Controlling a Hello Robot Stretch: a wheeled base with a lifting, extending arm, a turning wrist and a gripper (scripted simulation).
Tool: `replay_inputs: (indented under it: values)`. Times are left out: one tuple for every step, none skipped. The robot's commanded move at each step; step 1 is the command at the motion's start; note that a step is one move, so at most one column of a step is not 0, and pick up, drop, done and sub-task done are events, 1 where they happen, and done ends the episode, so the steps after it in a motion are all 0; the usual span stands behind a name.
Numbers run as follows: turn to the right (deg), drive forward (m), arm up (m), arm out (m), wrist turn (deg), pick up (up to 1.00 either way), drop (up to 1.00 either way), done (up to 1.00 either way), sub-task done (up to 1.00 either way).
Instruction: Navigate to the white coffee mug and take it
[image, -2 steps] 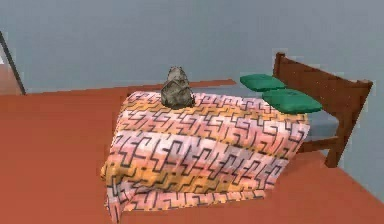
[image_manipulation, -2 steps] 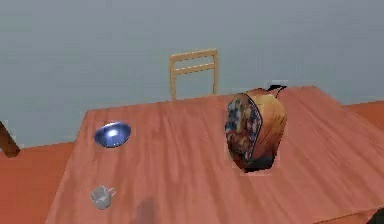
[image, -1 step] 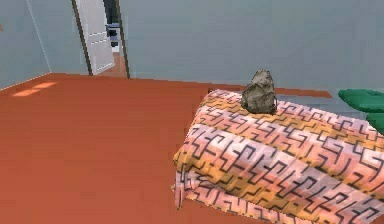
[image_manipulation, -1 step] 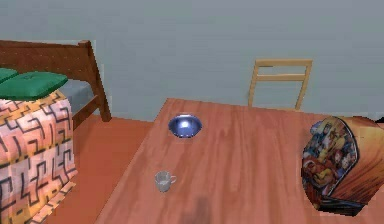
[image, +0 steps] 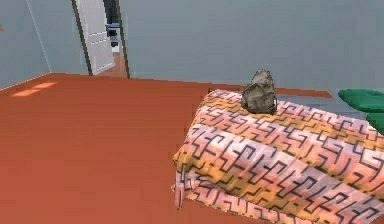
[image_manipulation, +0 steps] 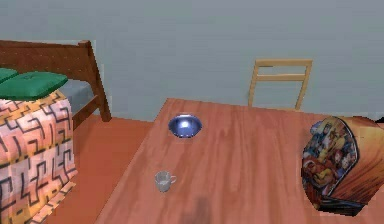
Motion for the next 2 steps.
replay_inputs:
  values:
    - [0.0,0.0,0.26,0.0,0.0,0.0,0.0,0.0,0.0]
    - [0.0,0.0,0.0,0.26,0.0,0.0,0.0,0.0,0.0]
